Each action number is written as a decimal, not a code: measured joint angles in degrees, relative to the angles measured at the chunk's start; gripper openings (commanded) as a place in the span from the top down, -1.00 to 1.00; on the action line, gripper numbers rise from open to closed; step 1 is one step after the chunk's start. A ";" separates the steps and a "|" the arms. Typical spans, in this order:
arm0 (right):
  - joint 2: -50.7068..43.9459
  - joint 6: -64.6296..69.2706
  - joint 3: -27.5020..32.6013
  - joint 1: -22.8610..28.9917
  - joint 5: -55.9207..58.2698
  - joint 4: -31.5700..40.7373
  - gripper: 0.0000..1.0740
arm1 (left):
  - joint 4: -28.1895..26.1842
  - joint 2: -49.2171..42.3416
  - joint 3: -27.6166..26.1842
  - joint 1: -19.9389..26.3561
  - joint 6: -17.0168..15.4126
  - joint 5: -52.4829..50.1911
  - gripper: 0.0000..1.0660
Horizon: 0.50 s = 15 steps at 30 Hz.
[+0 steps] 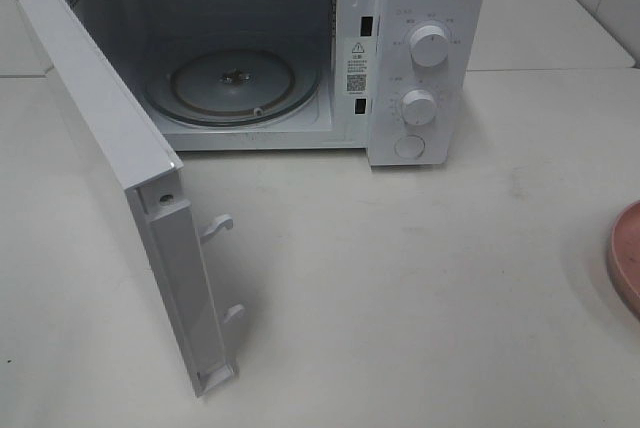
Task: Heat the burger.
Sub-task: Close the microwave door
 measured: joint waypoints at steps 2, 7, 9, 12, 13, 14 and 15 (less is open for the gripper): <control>-1.32 0.00 0.00 0.00 3.38 -0.34 -0.42 | 0.00 0.00 0.00 0.00 0.00 0.00 -0.83; -3.78 -0.40 0.63 -1.38 6.19 -0.97 -0.37 | 0.00 0.00 0.00 0.00 0.00 0.00 -0.83; -3.78 -0.69 0.63 -2.29 6.19 -0.97 -0.34 | 0.00 0.00 0.00 0.00 0.00 0.00 -0.83; -3.78 -1.03 0.63 -2.64 6.13 -0.97 -0.31 | 0.00 0.00 0.00 0.00 0.00 0.00 -0.83; -3.78 -1.03 0.63 -2.69 6.13 -0.97 -0.30 | 0.00 0.00 0.00 0.00 0.00 0.00 -0.83; -3.78 -1.03 0.63 -2.69 6.13 -0.97 -0.30 | 0.00 0.00 0.00 0.00 0.00 0.00 -0.83; -3.78 -1.03 0.63 -2.69 6.13 -0.97 -0.29 | 0.00 0.00 0.00 0.00 0.00 0.00 -0.83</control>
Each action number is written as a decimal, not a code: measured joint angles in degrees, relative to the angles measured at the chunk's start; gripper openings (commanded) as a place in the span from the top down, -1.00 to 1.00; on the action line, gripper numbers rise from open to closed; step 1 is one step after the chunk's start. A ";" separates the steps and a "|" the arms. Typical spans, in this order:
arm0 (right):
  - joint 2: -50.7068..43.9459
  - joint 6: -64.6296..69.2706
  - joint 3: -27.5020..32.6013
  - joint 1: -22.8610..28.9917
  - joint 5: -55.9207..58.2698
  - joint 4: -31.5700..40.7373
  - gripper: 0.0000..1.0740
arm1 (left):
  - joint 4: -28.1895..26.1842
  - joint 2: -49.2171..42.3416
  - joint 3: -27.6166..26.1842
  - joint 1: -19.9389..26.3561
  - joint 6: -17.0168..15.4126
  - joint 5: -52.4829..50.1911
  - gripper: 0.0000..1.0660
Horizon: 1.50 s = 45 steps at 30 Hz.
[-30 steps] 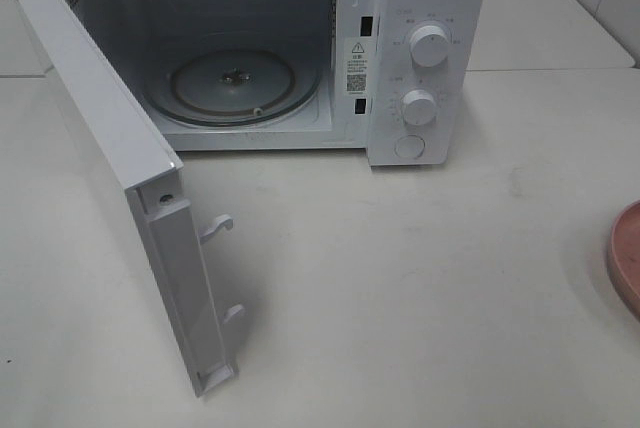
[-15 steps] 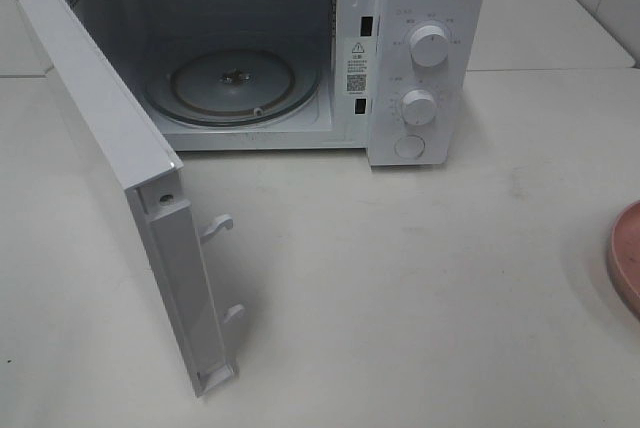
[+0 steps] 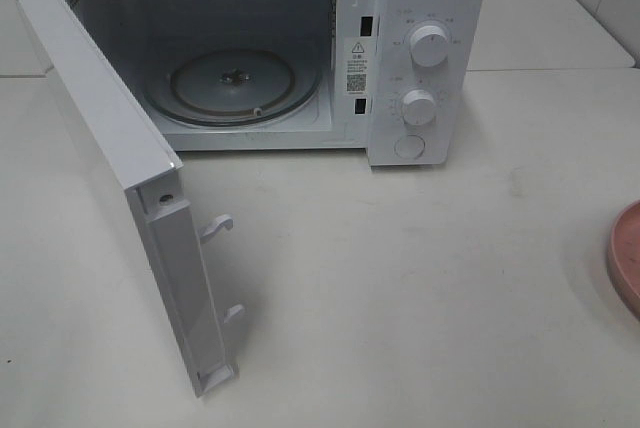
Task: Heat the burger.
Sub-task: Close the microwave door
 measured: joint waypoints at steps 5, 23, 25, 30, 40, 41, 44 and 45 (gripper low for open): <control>0.00 0.00 0.00 0.00 0.00 0.00 -0.28 | 0.00 0.00 0.00 0.00 0.00 0.00 -0.83; 0.00 0.00 0.00 0.00 0.00 0.00 -0.28 | 0.00 0.00 0.00 0.00 0.00 0.00 -0.83; 0.00 0.00 0.00 0.00 0.00 0.00 -0.28 | 0.00 0.00 0.00 0.00 0.00 0.00 -0.83; 0.00 0.00 0.00 0.00 0.00 0.00 -0.28 | 0.00 0.00 0.00 0.00 0.00 0.00 -0.83; 0.00 0.00 0.00 0.00 0.00 0.00 -0.28 | 0.00 0.00 0.00 0.00 0.00 0.00 -0.83; 0.00 0.00 0.00 0.00 0.00 0.00 -0.28 | 0.00 0.00 0.00 0.00 0.00 0.00 -0.83; 0.00 -0.06 0.00 0.00 0.00 0.00 -0.28 | 0.00 0.00 0.00 0.00 0.00 0.00 -0.83; 0.00 -0.06 0.00 0.00 0.00 0.00 -0.28 | 0.00 0.00 0.00 0.00 0.00 0.00 -0.83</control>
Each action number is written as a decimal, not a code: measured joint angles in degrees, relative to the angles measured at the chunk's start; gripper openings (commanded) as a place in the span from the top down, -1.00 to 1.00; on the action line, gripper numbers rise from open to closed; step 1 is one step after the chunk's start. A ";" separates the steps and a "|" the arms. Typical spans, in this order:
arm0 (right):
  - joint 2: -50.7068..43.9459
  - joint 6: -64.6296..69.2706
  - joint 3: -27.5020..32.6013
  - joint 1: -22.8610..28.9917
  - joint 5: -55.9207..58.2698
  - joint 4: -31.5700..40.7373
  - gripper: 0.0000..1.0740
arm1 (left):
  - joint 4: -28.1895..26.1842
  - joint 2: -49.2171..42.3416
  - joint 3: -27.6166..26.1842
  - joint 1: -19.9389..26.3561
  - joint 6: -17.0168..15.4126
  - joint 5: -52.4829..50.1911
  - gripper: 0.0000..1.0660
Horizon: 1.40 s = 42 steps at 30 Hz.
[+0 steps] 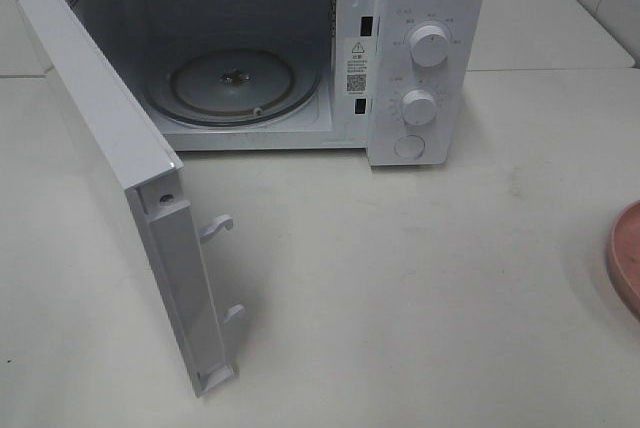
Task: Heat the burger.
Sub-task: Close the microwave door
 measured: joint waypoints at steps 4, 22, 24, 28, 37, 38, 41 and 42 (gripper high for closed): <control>0.00 0.00 0.00 0.00 0.00 0.00 -0.28 | 0.06 0.00 -0.23 0.00 0.00 -0.06 -0.83; 0.00 0.00 0.00 0.00 0.00 0.00 -0.28 | 1.32 17.99 -1.95 0.00 0.00 -20.97 0.99; 0.00 0.00 0.00 0.00 0.00 0.00 -0.28 | 1.32 22.00 -1.09 0.00 0.00 -24.75 1.00; 0.00 -0.06 0.00 0.00 0.00 0.00 -0.28 | 1.32 29.16 1.89 0.00 0.00 -35.52 1.00; 0.00 -0.06 0.00 0.00 0.00 0.00 -0.28 | 1.32 44.98 11.00 0.00 0.74 -67.67 1.00; 0.00 -0.06 0.00 0.00 0.00 0.00 -0.28 | 1.32 46.64 11.80 0.00 0.74 -70.30 1.00; 0.00 -0.06 0.00 0.00 0.00 0.00 -0.28 | 1.38 53.40 12.83 0.00 0.74 -78.15 1.00; 0.00 -0.11 0.00 0.00 0.00 0.00 -0.28 | 1.78 57.64 12.89 0.00 0.74 -82.56 1.00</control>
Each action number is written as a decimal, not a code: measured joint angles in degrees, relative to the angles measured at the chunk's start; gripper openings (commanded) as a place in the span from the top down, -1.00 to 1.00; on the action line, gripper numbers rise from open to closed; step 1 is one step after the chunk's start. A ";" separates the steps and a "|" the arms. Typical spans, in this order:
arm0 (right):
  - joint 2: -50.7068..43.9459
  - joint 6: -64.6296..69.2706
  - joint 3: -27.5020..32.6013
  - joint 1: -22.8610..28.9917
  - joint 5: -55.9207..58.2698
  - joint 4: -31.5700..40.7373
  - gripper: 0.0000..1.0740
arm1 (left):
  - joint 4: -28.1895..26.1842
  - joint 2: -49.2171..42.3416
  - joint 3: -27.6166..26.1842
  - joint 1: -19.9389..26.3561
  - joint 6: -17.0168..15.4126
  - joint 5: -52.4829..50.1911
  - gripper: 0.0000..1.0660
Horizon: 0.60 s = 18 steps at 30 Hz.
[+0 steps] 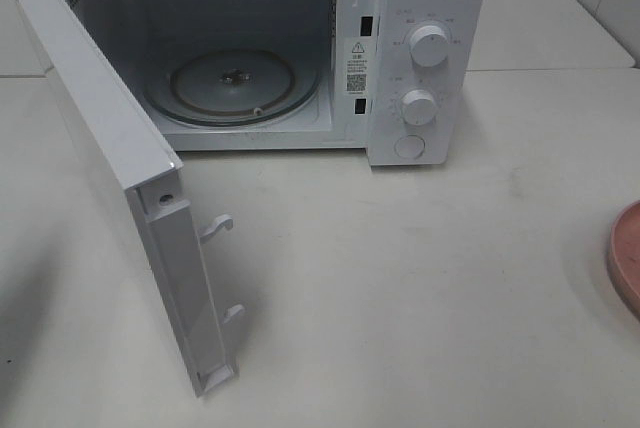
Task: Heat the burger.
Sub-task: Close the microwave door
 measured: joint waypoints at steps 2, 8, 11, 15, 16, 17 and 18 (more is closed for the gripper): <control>0.00 0.00 0.00 0.00 0.00 0.00 -0.28 | 0.57 2.29 0.00 0.00 0.00 -2.35 1.00; 0.00 0.00 0.00 0.00 0.00 0.00 -0.28 | 6.65 14.55 0.00 0.00 -2.46 -12.20 1.00; 0.00 0.00 0.00 0.00 0.00 0.00 -0.28 | 10.37 18.05 0.00 0.00 -5.39 -16.39 1.00; 0.00 0.00 0.00 0.00 0.00 0.00 -0.28 | 13.98 20.74 -0.63 -0.40 -7.33 -18.91 1.00; 0.00 0.00 0.00 0.00 0.00 0.00 -0.28 | 14.95 22.40 -1.49 -1.60 -7.91 -19.54 1.00; 0.00 0.00 0.00 0.00 0.00 0.00 -0.28 | 14.95 22.40 -1.49 -1.60 -7.91 -19.54 1.00; 0.00 0.00 0.00 0.00 0.00 0.00 -0.28 | 15.13 22.98 -1.89 -2.52 -7.96 -19.71 1.00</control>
